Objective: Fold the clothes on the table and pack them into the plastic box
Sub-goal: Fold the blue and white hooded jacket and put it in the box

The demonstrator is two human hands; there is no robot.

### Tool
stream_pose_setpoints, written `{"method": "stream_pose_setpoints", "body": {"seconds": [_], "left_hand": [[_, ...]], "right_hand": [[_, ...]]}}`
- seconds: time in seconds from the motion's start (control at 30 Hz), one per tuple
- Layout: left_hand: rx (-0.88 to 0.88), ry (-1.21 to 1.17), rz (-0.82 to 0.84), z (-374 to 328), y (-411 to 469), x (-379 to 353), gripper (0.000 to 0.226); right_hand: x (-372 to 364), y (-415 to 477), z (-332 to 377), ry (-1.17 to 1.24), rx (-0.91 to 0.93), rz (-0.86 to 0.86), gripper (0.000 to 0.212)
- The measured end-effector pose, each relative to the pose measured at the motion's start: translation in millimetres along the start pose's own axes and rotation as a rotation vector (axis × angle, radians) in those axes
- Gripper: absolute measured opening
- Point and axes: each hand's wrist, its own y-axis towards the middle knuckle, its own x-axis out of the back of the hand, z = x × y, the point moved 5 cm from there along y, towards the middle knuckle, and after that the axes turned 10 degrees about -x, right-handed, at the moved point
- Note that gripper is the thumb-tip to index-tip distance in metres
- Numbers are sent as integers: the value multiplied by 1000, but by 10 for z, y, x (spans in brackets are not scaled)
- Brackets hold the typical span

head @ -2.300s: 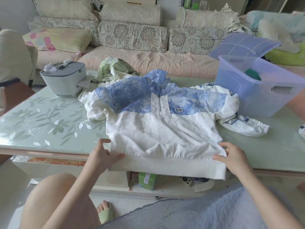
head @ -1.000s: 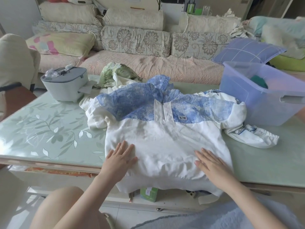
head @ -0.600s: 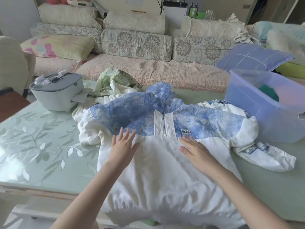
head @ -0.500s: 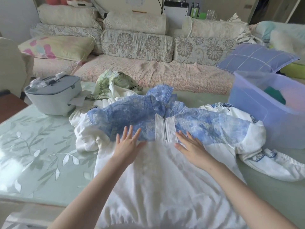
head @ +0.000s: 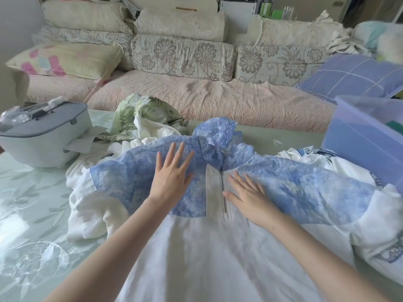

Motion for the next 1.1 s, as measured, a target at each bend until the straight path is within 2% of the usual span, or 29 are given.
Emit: {"method": "stream_pose_setpoints", "body": {"seconds": [0.1,0.17,0.3,0.37,0.47,0.57,0.63,0.7,0.73,0.8,0.87,0.97,1.03,1.1], "left_hand": [[58,-1,261,78,82,-311,66],[76,41,340,132,131,-419,70],[111,58,228,72,394,-352,59],[140,96,193,-34,447,-339,54],[185,88,129,-138,403,-380,59],[96,66,-133,-205,383,-217,63],[42,-42,27,-280,360,-273,62],[48,-148,360,-377,261,-480,62],[62,-184,474,-397,209,-554,64],[91,-254,526,-377,169,-648,66],[109,-291,503,-324,169,-648,64],[104,-343,501,-328,167,-606,64],[164,-544,345,-307,195,-504,54],[347,-855,100,-216,200,-322,35]], "right_hand": [[143,193,98,47,20,-75,60],[250,359,126,119,41,-160,54],[605,746,51,387,17,-407,29],[751,943,19,461,-27,-453,27],[916,1246,11,487,-104,-463,39],[944,1574,19,634,-228,-330,62],[934,1720,51,775,-303,-308,68],[891,1804,89,1000,-355,-309,62],[876,1835,101,1109,-378,-315,58],[857,1876,124,1308,-400,-293,44],[879,1835,158,1453,-389,-242,29],[1094,1441,256,1653,-218,-229,16],[1263,942,338,1742,-31,-297,12],[1235,319,424,1674,96,-358,13]]}}
